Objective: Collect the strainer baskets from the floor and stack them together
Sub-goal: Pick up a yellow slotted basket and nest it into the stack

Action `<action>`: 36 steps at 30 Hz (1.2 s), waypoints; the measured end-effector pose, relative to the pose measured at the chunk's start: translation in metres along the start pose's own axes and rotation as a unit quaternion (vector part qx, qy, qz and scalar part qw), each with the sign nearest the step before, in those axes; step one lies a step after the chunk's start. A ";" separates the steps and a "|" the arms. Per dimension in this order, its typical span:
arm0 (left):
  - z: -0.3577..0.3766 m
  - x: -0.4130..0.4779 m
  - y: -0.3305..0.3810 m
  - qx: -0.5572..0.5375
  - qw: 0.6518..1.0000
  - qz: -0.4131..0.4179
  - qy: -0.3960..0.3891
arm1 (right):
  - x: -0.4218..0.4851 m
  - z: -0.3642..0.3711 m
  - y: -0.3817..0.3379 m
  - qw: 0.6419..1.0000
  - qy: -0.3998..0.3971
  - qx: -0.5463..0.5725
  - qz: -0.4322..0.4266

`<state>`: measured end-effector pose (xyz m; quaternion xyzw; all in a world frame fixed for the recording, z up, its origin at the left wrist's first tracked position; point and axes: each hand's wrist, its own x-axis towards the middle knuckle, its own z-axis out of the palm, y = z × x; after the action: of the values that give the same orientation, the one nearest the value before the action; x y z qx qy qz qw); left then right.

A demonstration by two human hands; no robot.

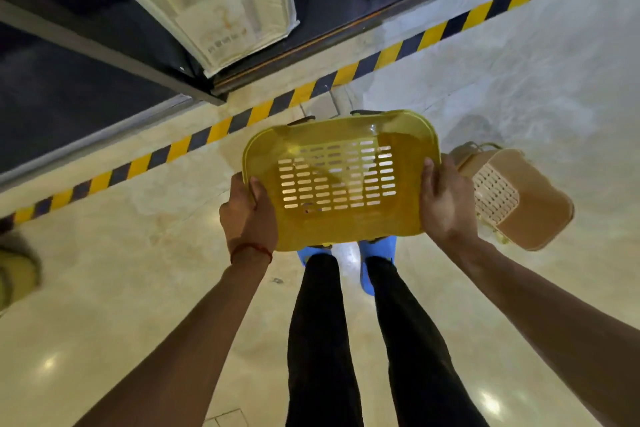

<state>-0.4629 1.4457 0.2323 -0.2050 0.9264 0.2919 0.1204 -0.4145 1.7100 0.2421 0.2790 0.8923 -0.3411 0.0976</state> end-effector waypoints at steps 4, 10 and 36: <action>-0.059 -0.037 0.015 -0.011 0.999 -0.028 0.036 | -0.030 -0.040 -0.041 0.999 -0.008 -0.011 -0.030; -0.138 -0.107 0.029 -0.043 0.990 -0.081 0.103 | -0.071 -0.090 -0.089 0.992 -0.033 -0.047 -0.115; -0.377 -0.362 -0.109 -0.226 0.860 -0.359 0.283 | -0.328 -0.096 -0.294 0.900 -0.206 -0.126 -0.362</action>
<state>-0.1320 1.2537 0.6040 -0.6192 0.6910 0.3593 -0.1005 -0.3083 1.4518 0.5965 -0.1546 0.9273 -0.2876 0.1831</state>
